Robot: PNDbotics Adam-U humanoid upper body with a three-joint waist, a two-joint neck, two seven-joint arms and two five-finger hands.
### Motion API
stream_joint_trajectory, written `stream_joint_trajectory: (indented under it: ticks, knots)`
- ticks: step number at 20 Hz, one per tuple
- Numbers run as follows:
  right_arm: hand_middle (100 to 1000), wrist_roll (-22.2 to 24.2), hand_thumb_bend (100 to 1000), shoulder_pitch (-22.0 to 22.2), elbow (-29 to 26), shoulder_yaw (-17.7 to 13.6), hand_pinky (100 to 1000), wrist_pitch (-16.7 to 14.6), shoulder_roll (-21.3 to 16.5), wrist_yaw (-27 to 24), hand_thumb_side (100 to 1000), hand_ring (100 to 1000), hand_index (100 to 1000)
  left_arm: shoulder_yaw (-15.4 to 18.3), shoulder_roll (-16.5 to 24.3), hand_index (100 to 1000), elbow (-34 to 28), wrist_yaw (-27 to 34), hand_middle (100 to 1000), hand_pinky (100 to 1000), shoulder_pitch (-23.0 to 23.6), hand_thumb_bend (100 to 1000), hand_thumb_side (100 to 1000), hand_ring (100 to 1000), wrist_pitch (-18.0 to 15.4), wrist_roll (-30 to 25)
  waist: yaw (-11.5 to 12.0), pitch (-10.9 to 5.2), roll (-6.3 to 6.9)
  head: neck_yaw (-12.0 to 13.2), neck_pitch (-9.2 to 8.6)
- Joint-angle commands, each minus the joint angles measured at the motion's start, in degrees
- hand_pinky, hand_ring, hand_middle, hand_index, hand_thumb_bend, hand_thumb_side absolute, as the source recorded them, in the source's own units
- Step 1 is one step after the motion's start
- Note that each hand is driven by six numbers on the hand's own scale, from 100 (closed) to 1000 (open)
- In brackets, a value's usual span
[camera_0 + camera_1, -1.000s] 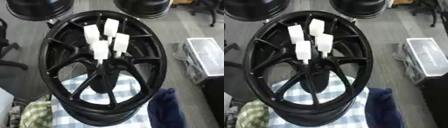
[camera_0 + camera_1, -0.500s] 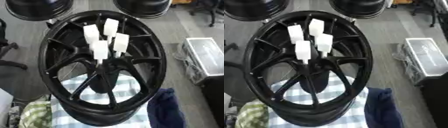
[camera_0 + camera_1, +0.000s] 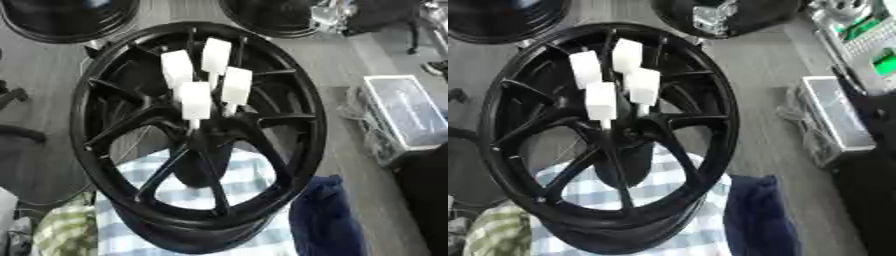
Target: Pull the pin out of the wheel hub.
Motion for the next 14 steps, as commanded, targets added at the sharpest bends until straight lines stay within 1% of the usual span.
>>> stream_joint_trajectory:
  ticks: [1, 7, 14]
  knots:
    - [741, 1.56, 334, -0.6, -0.43, 0.67, 870, -1.01, -0.51, 2.29, 462, 762, 866, 0.53, 1.78, 733, -0.73, -0.03, 669, 768, -0.44, 100, 824, 799, -0.09, 0.19, -0.14, -1.12, 0.23, 0.33, -0.08]
    - [746, 3.27, 338, -0.22, 0.09, 1.95, 873, -2.47, 0.0, 4.61, 494, 767, 870, 0.55, 1.87, 732, -0.67, 0.01, 667, 768, -0.56, 100, 824, 800, -0.12, 0.12, -0.08, -0.72, 0.15, 0.97, -0.08]
    - [749, 4.38, 341, -0.21, 0.67, 2.68, 877, -3.54, 0.64, 5.72, 514, 770, 871, 0.56, 1.8, 730, -0.67, 0.11, 666, 769, -0.59, 100, 826, 800, -0.13, 0.06, 0.17, -0.47, 0.05, 1.69, -0.08]
